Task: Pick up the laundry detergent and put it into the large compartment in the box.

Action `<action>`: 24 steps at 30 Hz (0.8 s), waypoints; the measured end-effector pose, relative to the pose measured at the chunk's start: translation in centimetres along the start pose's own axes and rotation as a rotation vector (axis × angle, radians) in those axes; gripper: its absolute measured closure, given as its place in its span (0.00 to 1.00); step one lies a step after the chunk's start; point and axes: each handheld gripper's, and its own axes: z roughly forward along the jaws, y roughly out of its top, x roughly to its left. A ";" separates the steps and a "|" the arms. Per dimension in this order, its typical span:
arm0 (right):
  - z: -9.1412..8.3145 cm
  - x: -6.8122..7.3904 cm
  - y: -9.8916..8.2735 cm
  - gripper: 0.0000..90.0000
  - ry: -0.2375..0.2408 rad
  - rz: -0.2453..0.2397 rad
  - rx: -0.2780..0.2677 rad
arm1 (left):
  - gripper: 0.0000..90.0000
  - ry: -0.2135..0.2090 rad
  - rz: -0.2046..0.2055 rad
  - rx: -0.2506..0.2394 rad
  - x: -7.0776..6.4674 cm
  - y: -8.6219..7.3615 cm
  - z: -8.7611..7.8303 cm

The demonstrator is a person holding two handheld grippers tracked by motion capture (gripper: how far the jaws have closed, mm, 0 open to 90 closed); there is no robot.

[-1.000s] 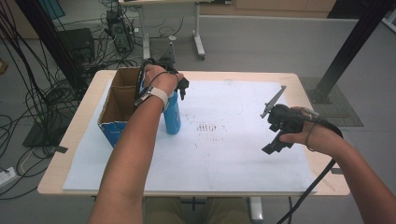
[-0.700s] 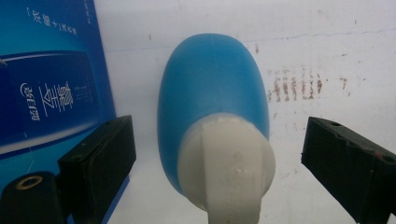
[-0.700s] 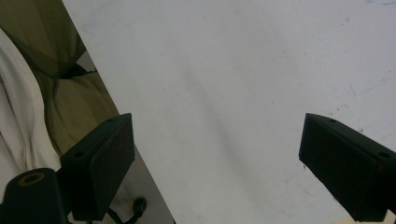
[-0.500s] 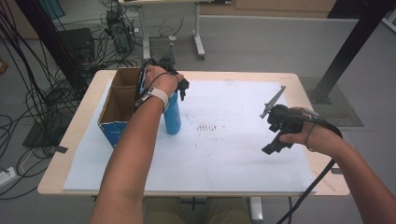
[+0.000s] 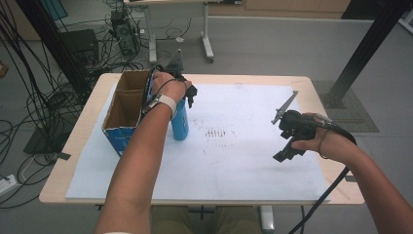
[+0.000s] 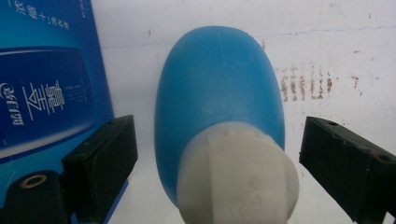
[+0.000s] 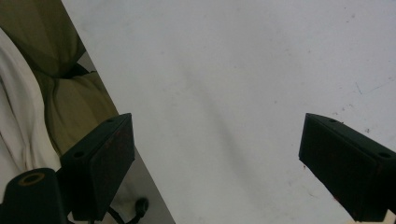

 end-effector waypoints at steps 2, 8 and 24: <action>0.1 0.0 0.0 0.12 0.002 -0.001 0.001 | 0.13 0.004 0.003 0.005 -0.1 0.0 0.2; 0.3 0.0 -0.2 0.12 0.006 0.003 -0.001 | 0.14 0.017 0.006 0.007 -0.4 0.1 0.6; 0.4 -0.3 -0.8 0.12 0.010 0.017 -0.006 | 0.20 0.044 0.009 0.010 -0.5 0.3 1.1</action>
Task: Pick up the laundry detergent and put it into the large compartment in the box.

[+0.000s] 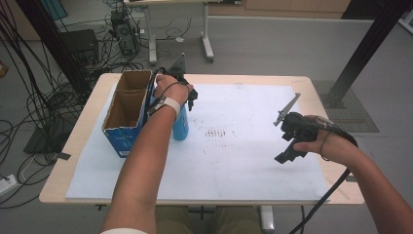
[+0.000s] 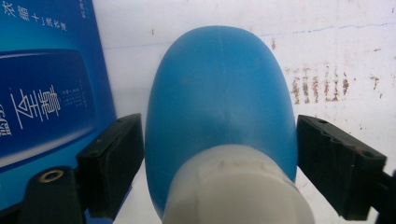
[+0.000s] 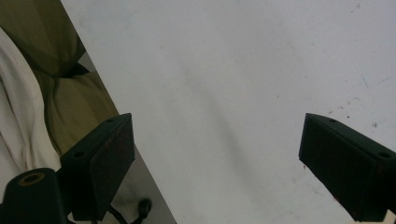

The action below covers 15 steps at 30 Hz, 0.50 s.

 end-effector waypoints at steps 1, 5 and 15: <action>0.0 0.0 0.0 0.12 0.000 0.000 -0.001 | 0.21 0.001 -0.003 -0.003 0.0 0.0 0.0; 0.0 0.0 0.1 0.12 0.000 -0.002 -0.002 | 0.22 -0.002 -0.005 0.006 0.0 -0.1 0.3; 0.1 -0.1 0.0 0.12 0.002 0.000 -0.001 | 0.26 0.003 -0.004 0.005 0.3 0.0 0.5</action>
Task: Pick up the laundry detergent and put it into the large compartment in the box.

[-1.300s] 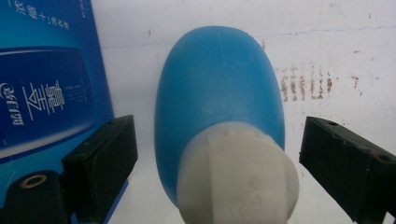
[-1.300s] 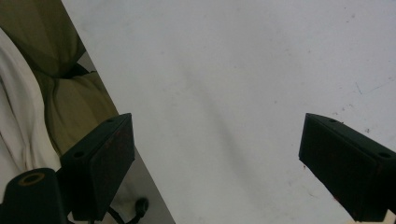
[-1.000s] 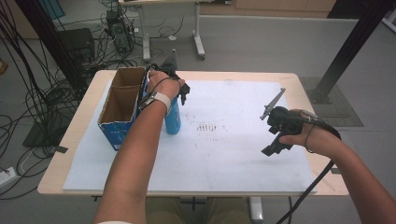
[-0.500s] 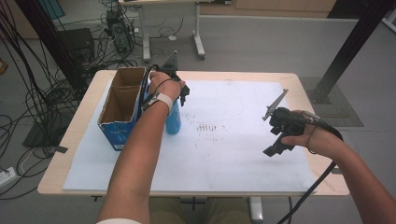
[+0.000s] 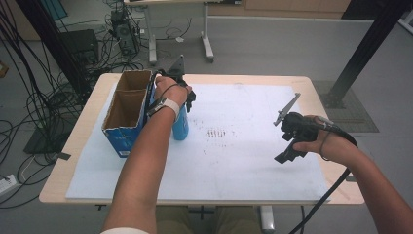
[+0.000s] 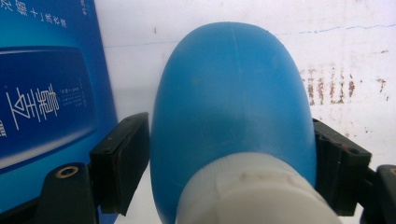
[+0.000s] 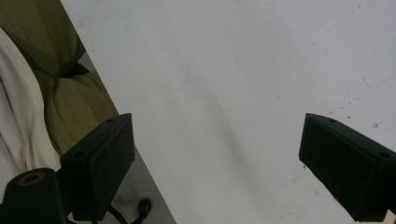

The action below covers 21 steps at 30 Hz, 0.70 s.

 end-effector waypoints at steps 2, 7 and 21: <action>0.0 0.0 0.0 0.12 0.001 0.001 0.000 | 0.26 0.000 -0.003 0.000 -0.1 0.0 0.1; 0.1 0.0 -0.1 0.12 0.002 0.001 0.001 | 0.28 0.006 0.002 0.004 -0.2 0.1 0.2; 0.1 -0.2 -0.3 0.12 0.006 0.010 0.001 | 0.42 0.011 0.018 -0.006 -0.2 0.2 0.3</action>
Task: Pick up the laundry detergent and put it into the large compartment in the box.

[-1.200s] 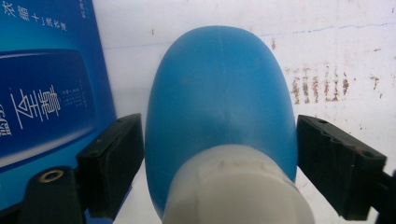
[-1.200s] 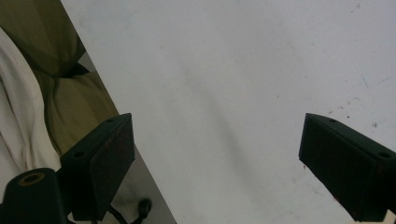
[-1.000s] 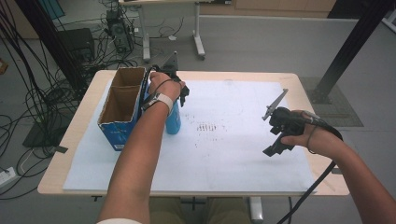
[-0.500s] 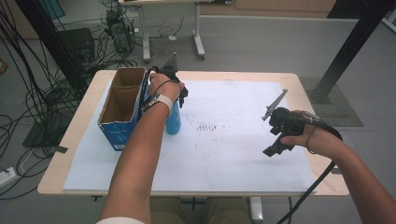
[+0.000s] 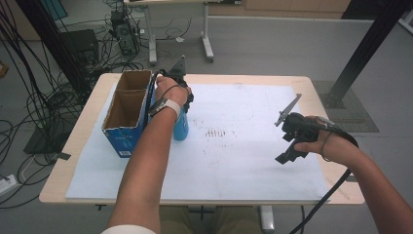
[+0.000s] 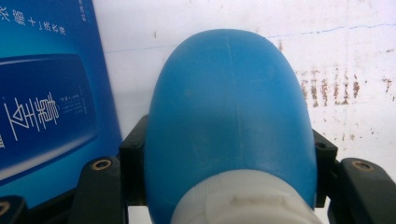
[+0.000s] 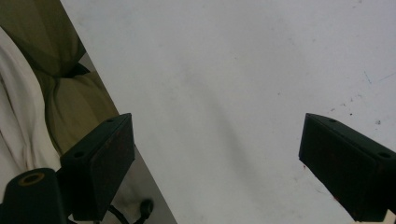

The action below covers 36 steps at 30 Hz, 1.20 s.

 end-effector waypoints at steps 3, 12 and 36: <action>0.0 0.0 0.0 0.12 0.000 -0.001 -0.001 | 0.42 -0.002 0.000 0.000 0.0 0.0 0.0; -0.1 0.1 0.1 0.12 -0.003 -0.006 0.003 | 0.42 0.006 0.009 -0.008 -0.1 -0.1 0.0; -0.2 0.3 0.4 0.12 -0.007 -0.012 0.006 | 0.42 0.007 0.011 -0.020 -0.1 -0.3 0.0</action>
